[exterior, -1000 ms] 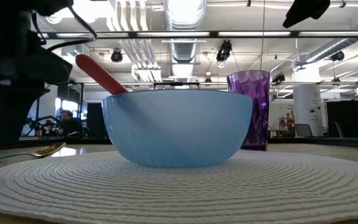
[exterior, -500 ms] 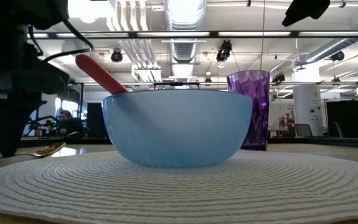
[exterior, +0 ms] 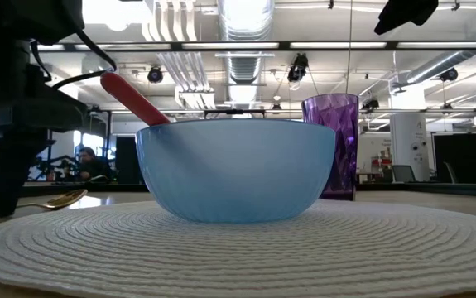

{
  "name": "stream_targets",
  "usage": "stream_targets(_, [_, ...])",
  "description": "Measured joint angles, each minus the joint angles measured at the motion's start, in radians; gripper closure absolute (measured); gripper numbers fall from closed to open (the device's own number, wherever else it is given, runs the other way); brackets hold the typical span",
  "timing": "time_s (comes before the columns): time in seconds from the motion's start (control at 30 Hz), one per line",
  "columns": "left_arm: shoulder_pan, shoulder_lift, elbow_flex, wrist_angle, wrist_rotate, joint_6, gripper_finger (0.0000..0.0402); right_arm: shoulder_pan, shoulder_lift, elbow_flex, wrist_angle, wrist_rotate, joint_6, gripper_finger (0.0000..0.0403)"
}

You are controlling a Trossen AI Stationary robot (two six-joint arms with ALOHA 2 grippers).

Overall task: Pick & Place Utensil
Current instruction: Put the green spoon in the blue bowl

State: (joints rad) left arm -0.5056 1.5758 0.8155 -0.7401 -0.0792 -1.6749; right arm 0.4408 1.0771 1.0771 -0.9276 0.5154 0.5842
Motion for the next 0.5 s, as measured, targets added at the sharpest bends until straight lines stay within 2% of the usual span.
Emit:
stream_targets(0.3, [-0.002,0.002,-0.002,-0.011,0.000,0.024,0.0354,0.000,0.000,0.000,0.002,0.000,0.000,0.0241])
stream_targets(0.5, [-0.003,0.003,-0.002,-0.021,0.003,0.047,0.0395,0.000,0.000,0.000,0.002,0.000,0.000,0.0246])
